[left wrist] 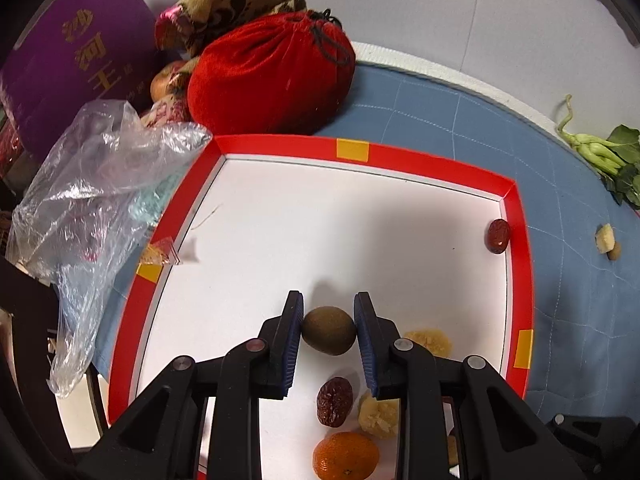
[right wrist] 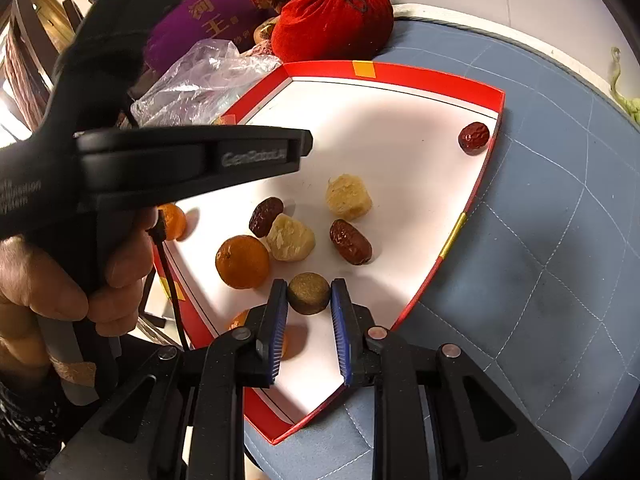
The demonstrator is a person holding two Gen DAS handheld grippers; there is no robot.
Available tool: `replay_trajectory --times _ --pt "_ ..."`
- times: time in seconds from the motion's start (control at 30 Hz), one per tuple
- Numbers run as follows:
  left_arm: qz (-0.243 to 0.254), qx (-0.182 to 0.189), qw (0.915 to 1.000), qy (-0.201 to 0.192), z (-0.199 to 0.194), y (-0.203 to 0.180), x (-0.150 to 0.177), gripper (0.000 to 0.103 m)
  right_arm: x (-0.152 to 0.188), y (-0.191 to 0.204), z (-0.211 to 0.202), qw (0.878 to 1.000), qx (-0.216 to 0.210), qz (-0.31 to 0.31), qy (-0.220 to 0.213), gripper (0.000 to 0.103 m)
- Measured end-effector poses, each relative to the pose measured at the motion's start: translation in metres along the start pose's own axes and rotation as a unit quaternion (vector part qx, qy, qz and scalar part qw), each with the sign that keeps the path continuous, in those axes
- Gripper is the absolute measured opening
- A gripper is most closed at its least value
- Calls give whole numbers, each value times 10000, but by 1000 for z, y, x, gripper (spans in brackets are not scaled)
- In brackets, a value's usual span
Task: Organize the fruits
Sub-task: 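Drop the longan into the tray with the left tool while the right tool releases its longan, then return the right tool to the pile and grasp the last longan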
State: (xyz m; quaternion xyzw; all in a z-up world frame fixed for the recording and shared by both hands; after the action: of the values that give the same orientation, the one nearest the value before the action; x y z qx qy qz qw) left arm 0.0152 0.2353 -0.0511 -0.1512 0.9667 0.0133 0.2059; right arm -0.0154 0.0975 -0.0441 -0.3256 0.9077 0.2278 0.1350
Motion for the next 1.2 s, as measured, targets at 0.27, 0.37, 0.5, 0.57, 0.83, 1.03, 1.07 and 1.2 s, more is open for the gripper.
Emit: replay_trajectory --times 0.27,0.37,0.5,0.57,0.83,1.03,1.07,1.2 --pt "24 -253 9988 -420 -14 -13 -9 45 -14 -20 -35 9991 -25 162 -402 27" --pt "326 -213 9968 -703 -24 -34 -13 56 -21 -52 -66 9957 240 448 -776 27" --pt "908 -34 9907 -1009 -31 -76 -13 62 -19 -129 -110 9814 765 1341 -1139 27" --pt "1186 155 9872 -1056 -32 -99 -13 65 -13 -171 -126 9704 955 1887 -1165 27" --pt "1553 474 9844 -682 -14 -159 -5 65 8 -263 -119 9443 1215 2990 -644 27" --pt "1622 464 9840 -579 -8 -167 -1 65 -6 -263 -89 9527 1534 2602 -344 27" --pt "1631 470 9838 -579 -8 -167 0 65 -2 -265 -91 9534 1558 2562 -336 27" --pt "1645 474 9837 -554 -9 -163 2 65 -7 -264 -82 9578 1521 2408 -391 27"
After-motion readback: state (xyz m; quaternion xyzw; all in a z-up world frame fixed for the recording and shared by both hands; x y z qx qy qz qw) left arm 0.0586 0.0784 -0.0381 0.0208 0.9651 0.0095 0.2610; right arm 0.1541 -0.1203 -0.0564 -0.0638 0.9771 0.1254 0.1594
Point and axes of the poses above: each gripper's, at about its wrist camera, not at the fingertips, and z roughly the way its jaws point, y to its left, x to its underside, the point moved 1 cm from there along z, roughly the way its jaws point, and after that the axes turned 7 degrees about x, right-handed, at the moved point
